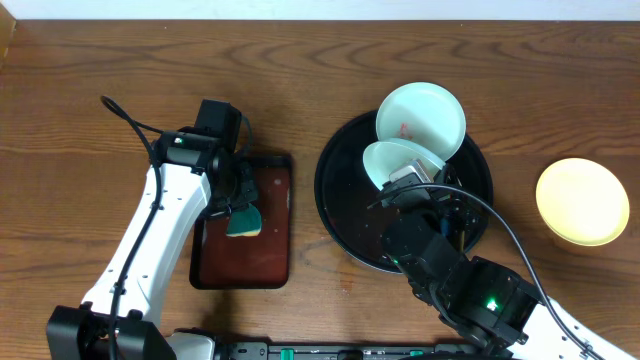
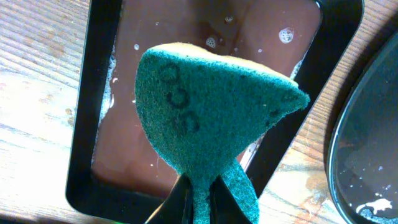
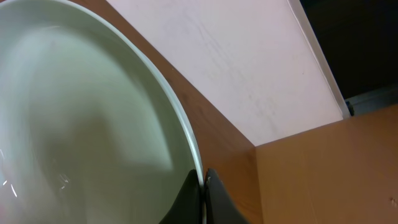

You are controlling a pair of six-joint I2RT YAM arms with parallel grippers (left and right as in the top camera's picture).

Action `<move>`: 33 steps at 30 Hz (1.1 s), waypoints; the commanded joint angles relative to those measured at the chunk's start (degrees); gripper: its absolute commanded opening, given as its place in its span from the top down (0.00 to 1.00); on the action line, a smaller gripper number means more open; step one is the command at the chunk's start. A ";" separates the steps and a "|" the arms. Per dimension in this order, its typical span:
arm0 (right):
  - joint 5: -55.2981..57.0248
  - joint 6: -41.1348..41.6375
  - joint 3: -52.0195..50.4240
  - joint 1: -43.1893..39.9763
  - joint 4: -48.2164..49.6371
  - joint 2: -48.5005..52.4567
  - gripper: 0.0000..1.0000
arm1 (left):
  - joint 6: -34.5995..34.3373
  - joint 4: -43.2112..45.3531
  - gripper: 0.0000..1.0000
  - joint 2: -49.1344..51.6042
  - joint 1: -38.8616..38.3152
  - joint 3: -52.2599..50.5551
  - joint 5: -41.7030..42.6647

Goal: Clean dirty plates on tray and stack at the side
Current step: 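Lift the green plate by its rim with the right gripper, then carry the green plate right and stack it on the yellow plate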

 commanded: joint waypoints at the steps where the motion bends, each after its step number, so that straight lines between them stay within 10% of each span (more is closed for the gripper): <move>1: 1.62 -0.44 1.18 0.98 0.20 -0.28 0.99 | 1.01 0.07 0.92 -0.11 0.24 -0.04 0.09; 25: 4.09 -1.70 1.18 2.29 -3.82 3.58 0.99 | 1.03 0.02 0.93 -0.11 0.24 -0.04 0.11; 33: -3.45 18.88 1.18 -0.20 -7.61 3.63 0.99 | 1.05 -0.17 0.93 -0.11 0.24 -0.04 0.11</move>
